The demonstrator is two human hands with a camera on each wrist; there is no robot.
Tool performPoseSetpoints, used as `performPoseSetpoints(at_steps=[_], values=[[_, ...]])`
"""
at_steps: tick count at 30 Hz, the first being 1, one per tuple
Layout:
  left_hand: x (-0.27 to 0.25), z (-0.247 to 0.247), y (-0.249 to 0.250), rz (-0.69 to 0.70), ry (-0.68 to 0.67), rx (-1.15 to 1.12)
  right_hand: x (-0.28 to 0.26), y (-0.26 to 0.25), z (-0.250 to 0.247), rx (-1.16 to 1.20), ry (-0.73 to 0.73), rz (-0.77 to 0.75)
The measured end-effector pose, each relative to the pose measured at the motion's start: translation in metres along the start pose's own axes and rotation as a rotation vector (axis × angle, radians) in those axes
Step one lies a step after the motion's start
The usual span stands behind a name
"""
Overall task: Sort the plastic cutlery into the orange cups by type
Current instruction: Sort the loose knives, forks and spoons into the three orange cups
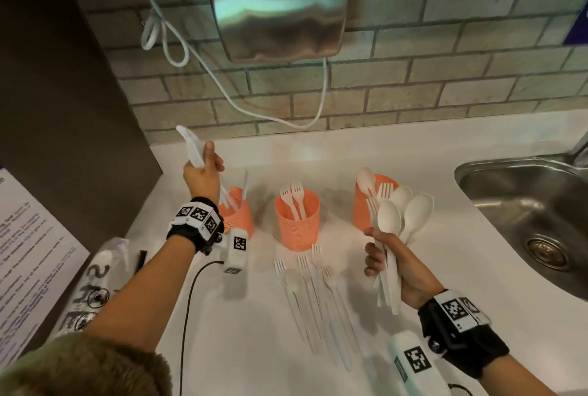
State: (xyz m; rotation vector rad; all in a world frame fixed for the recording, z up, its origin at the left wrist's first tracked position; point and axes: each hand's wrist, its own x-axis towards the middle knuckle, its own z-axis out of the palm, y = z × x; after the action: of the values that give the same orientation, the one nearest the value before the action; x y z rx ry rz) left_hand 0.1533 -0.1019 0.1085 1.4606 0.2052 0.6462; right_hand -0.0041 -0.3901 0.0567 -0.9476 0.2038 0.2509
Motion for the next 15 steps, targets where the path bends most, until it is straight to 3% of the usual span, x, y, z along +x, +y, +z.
performPoseSetpoints(at_steps=[8,15], values=[[-0.001,-0.008,-0.046,-0.058,-0.13,0.242,0.001,0.001,0.001,0.002,-0.009,0.038],[-0.003,-0.012,-0.051,0.074,-0.124,0.427,0.006,0.005,0.002,-0.014,-0.023,0.055]])
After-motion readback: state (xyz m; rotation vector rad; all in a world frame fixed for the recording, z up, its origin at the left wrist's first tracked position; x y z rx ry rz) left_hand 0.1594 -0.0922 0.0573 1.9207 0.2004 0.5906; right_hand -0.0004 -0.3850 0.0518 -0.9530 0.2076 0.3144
